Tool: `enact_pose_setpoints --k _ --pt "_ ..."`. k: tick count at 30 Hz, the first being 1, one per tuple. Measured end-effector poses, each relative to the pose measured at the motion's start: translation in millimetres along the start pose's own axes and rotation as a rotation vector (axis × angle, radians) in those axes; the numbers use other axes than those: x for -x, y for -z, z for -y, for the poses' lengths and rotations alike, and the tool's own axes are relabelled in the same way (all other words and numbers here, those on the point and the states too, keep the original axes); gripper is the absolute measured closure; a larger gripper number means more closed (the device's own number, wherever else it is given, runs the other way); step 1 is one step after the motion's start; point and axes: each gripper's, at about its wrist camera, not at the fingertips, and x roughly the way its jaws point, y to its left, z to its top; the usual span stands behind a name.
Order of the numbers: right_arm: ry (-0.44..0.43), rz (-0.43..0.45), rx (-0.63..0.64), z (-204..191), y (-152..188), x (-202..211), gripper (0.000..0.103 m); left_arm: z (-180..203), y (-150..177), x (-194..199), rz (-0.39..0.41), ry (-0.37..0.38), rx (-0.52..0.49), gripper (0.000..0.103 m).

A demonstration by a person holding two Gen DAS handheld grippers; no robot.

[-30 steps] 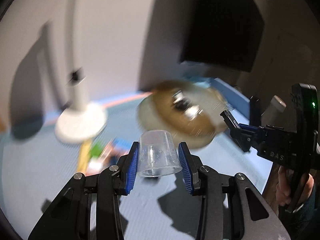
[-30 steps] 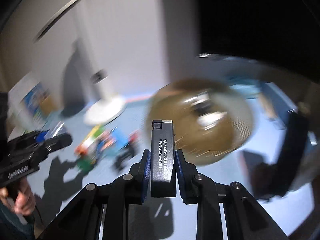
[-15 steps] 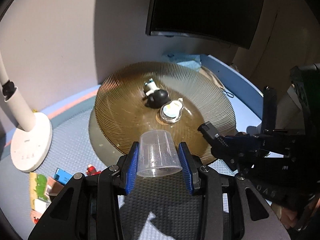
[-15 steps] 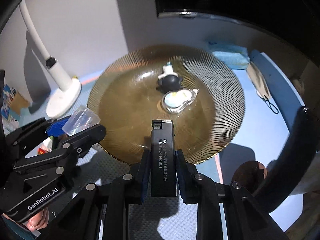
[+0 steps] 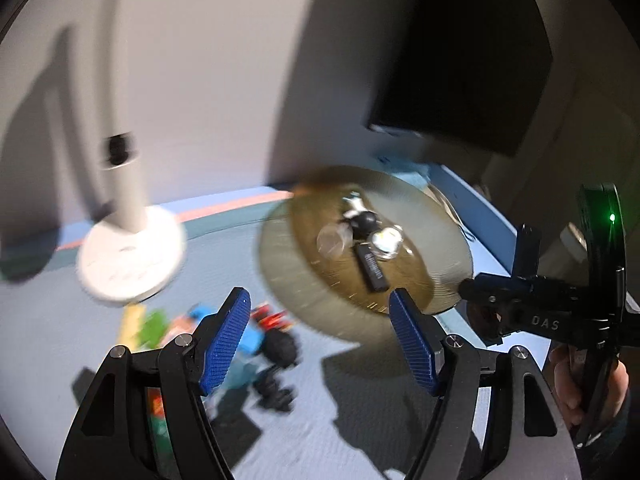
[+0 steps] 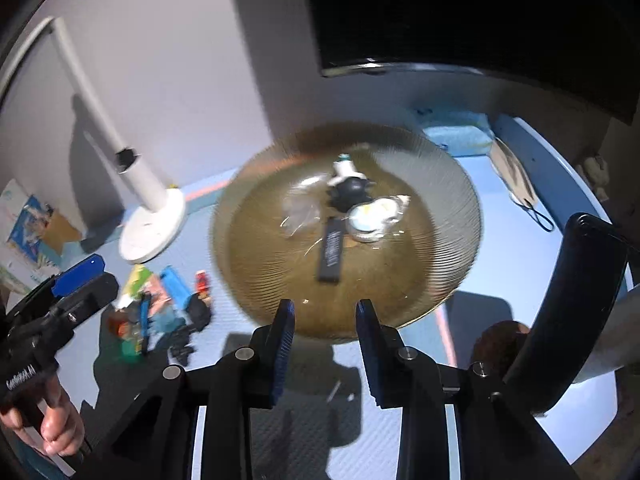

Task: Organize rigid objects
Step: 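Carry the cup and lighter box to the amber bowl and release both, then move both tools back toward the cluster of items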

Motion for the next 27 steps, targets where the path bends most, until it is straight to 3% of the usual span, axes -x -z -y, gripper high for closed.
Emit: enact_pose_setpoints --k 2,6,10,13,17,20,22,27 --pt "-0.046 0.012 0.033 -19.1 4.7 6.0 0.069 -15.8 13.3 19.4 0.013 -0.028 0.029 0.033" --pt "-0.119 0.053 0.101 -61.9 23.0 9.3 0.043 -54.1 50.7 49.9 0.018 -0.122 0.092 0.031" --pt "-0.178 0.043 0.136 -90.8 52.7 -16.3 0.043 -101.6 99.6 57.6 -0.018 -0.227 0.188 0.028" --pt "-0.174 0.020 0.146 -98.8 73.2 -50.0 0.043 -129.3 127.2 45.5 -0.058 -0.307 0.231 0.028" --pt "-0.224 -0.030 0.106 -95.6 91.6 -85.5 0.043 -135.0 149.5 32.7 -0.063 -0.376 0.171 0.028" --pt "-0.217 -0.002 0.107 -94.8 100.3 -93.7 0.042 -126.1 147.4 29.1 -0.065 -0.336 0.133 0.027" --pt "-0.173 0.023 0.147 -103.5 102.8 -89.9 0.030 -123.8 148.1 26.9 -0.071 -0.336 0.115 0.027" --pt "-0.111 0.007 0.243 -122.6 107.6 -94.2 0.029 -127.6 150.7 28.7 -0.075 -0.324 0.131 0.027"
